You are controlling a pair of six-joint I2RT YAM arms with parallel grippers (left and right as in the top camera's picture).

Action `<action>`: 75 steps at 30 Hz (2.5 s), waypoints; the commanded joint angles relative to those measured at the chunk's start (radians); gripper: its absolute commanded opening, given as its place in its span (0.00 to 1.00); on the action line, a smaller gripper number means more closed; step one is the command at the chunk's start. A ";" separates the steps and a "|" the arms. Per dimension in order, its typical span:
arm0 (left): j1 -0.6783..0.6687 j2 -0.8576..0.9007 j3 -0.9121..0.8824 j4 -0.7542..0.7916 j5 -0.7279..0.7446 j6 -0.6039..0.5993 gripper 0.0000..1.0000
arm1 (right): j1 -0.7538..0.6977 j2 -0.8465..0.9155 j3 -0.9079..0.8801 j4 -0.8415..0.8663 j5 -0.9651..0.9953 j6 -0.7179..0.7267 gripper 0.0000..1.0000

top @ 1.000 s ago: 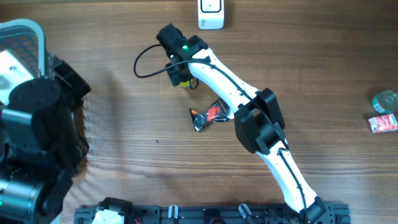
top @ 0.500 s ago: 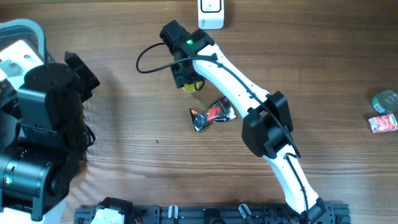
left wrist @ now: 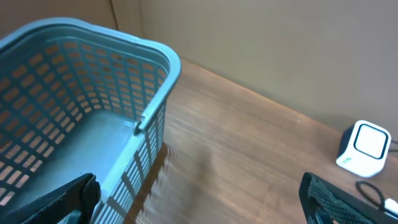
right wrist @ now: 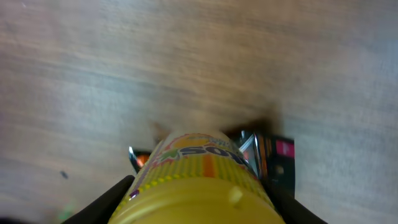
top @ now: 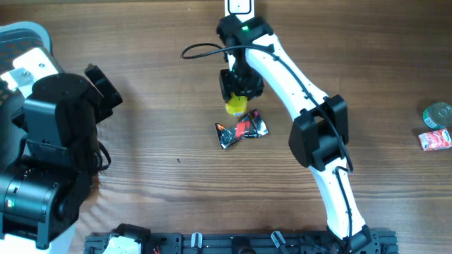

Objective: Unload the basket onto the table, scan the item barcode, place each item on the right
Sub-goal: 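Lift the yellow can with the right gripper and tilt it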

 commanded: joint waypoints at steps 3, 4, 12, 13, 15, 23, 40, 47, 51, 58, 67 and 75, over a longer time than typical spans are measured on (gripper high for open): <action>0.003 0.044 -0.001 -0.028 0.031 -0.063 1.00 | -0.016 -0.035 0.000 -0.095 -0.126 -0.040 0.34; 0.003 0.052 -0.001 -0.028 0.031 -0.063 1.00 | -0.016 -0.037 0.001 -0.094 -0.167 -0.050 0.34; 0.003 0.085 -0.001 -0.045 0.042 -0.063 1.00 | -0.016 -0.037 0.001 -0.094 -0.263 -0.045 0.34; 0.003 0.087 -0.001 -0.045 0.051 -0.063 1.00 | -0.017 -0.037 0.001 -0.094 -0.280 -0.045 0.34; 0.003 0.090 -0.001 -0.046 0.062 -0.063 1.00 | -0.017 -0.037 0.001 -0.094 -0.315 -0.045 0.34; 0.003 0.093 -0.001 -0.046 0.072 -0.063 1.00 | -0.017 -0.037 0.001 -0.094 -0.362 0.037 0.33; 0.003 0.093 -0.001 -0.046 0.108 -0.082 1.00 | -0.021 -0.037 0.001 -0.094 -0.465 0.253 0.31; 0.003 0.093 -0.001 -0.047 0.116 -0.082 1.00 | -0.021 -0.037 0.001 -0.094 -0.509 0.258 0.31; 0.003 0.093 -0.001 -0.047 0.116 -0.082 1.00 | -0.021 -0.037 0.001 -0.094 -0.520 0.257 0.31; 0.003 0.093 -0.001 -0.047 0.116 -0.082 1.00 | -0.021 -0.037 0.001 -0.094 -0.520 0.238 0.31; 0.003 0.093 -0.001 -0.048 0.116 -0.082 1.00 | -0.041 -0.037 0.001 -0.094 -0.518 0.183 0.31; 0.003 0.093 -0.001 -0.050 0.116 -0.082 1.00 | -0.101 -0.037 0.001 -0.094 -0.537 0.157 0.31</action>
